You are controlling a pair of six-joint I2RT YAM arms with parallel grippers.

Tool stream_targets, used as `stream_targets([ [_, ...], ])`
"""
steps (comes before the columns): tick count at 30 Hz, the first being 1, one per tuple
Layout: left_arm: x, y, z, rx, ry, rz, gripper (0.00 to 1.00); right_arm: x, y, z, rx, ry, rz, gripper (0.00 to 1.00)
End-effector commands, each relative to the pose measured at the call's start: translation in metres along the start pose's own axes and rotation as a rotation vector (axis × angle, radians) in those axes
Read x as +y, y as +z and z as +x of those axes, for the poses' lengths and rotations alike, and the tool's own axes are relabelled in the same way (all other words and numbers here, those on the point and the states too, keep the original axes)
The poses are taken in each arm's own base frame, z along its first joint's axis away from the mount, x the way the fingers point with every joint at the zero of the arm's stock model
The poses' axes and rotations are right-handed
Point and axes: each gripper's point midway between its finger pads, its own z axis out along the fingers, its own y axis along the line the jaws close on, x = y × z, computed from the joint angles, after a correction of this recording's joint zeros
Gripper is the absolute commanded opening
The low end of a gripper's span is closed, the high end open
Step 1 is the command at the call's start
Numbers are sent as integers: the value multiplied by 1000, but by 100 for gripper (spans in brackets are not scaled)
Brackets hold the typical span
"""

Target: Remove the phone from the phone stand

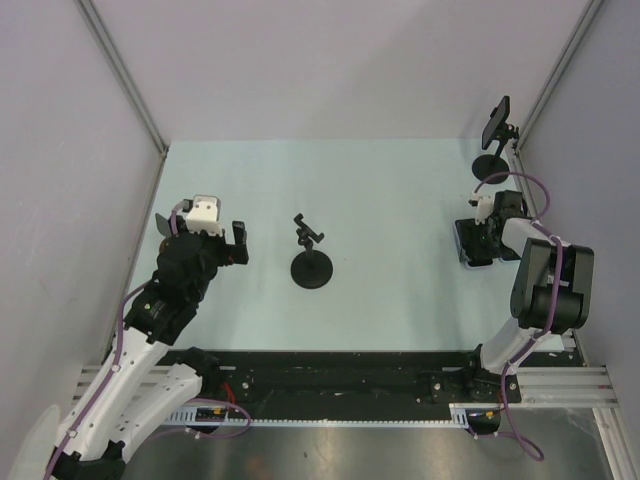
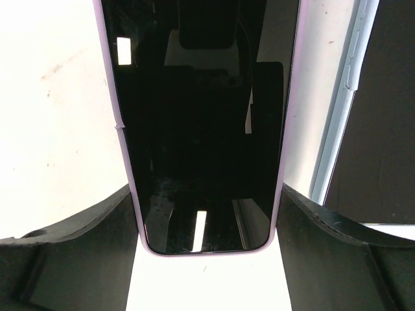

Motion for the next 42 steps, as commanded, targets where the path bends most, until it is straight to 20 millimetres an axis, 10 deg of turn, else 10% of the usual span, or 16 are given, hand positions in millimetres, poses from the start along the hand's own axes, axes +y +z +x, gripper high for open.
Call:
stream_targets([
  [1,2,0,-9,-38,8,-3,100,-7,3,-10,-28,-48,59,76],
  [13,1,0,-8,-35,12,3,100,-7,-1,-23,-74,-47,74,96],
  [28,-1,1,-7,-32,15,14,100,-18,4,-19,-65,-4,102,65],
  [42,-2,2,-6,-32,17,20,100,-29,1,-21,-88,43,125,64],
])
